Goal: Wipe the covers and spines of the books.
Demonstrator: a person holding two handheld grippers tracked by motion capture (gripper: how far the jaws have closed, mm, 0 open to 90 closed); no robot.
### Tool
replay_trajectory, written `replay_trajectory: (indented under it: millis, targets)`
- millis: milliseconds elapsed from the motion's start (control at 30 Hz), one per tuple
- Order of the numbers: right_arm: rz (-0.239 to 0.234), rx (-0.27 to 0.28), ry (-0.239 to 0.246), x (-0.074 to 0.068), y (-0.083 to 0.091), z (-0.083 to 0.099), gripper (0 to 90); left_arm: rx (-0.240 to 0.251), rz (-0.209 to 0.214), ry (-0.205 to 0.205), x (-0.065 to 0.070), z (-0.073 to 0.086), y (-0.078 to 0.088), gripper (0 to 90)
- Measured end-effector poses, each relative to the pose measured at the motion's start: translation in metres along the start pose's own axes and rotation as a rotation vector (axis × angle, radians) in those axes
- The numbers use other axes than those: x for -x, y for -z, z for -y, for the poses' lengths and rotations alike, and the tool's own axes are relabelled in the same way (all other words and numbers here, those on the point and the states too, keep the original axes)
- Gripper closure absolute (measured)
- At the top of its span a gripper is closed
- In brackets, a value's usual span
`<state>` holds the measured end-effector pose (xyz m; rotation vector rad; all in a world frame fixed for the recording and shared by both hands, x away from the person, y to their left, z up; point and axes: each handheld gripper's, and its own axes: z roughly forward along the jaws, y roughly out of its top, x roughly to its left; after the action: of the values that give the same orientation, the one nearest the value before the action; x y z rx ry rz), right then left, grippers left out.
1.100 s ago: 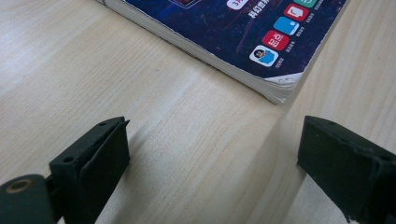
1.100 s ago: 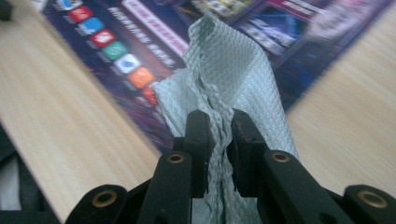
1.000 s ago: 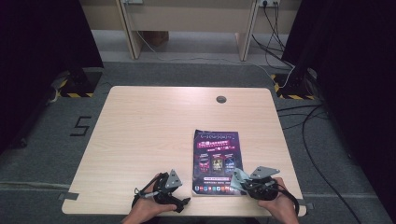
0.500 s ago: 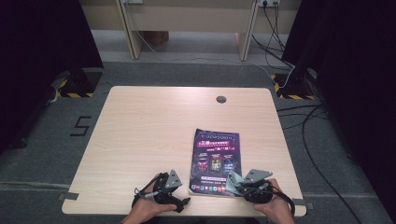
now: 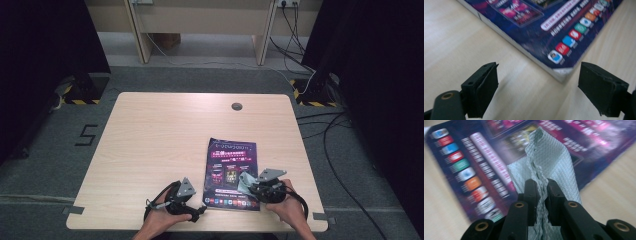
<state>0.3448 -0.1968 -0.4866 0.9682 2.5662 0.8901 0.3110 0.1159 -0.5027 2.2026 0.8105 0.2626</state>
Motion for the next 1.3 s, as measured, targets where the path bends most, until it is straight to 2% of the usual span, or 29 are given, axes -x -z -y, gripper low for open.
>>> replay_trajectory:
  millis: [167,367,500,633,733,833,900,967,1033,1100,1200,1267,1300]
  targets:
    - [0.059,-0.001,-0.036,0.024,-0.012,-0.013,80.9,0.022,-0.027,0.011,0.001,-0.006,-0.005,15.8]
    - [0.112,0.005,-0.084,0.049,-0.028,-0.031,80.7,0.006,-0.052,0.026,-0.005,-0.007,-0.011,17.2]
    - [0.138,-0.006,-0.086,0.053,-0.037,-0.042,79.8,-0.003,-0.053,0.030,-0.004,-0.007,-0.013,18.0]
    - [0.127,-0.009,-0.071,0.045,-0.042,-0.050,79.4,-0.011,-0.045,0.062,-0.006,-0.006,-0.014,17.5]
    - [0.057,0.002,-0.043,0.028,-0.047,-0.055,79.0,-0.013,-0.045,0.067,-0.007,-0.005,-0.014,17.2]
    - [-0.002,0.015,0.008,0.009,-0.055,-0.065,78.6,-0.010,-0.043,0.067,-0.007,-0.004,-0.015,17.2]
    - [0.002,0.009,0.045,0.002,-0.061,-0.072,79.1,-0.007,-0.041,0.076,-0.007,-0.004,-0.015,17.2]
    - [0.011,0.009,0.041,0.004,-0.067,-0.079,79.5,-0.005,-0.039,0.080,-0.007,-0.004,-0.015,17.2]
    - [0.029,0.020,0.022,0.013,-0.071,-0.082,79.8,-0.003,-0.039,0.079,-0.007,-0.003,-0.015,17.2]
    - [0.087,0.029,-0.015,0.029,-0.074,-0.083,79.8,-0.002,-0.040,0.085,-0.007,-0.003,-0.015,17.2]
    - [0.191,0.015,-0.087,0.056,-0.073,-0.082,79.8,-0.005,-0.040,0.080,-0.008,-0.003,-0.015,17.2]
    - [0.234,0.018,-0.144,0.074,-0.071,-0.079,79.9,-0.005,-0.038,0.085,-0.008,-0.003,-0.015,17.2]
    - [0.237,0.028,-0.180,0.081,-0.071,-0.078,80.1,-0.005,-0.038,0.085,-0.008,-0.003,-0.015,17.2]
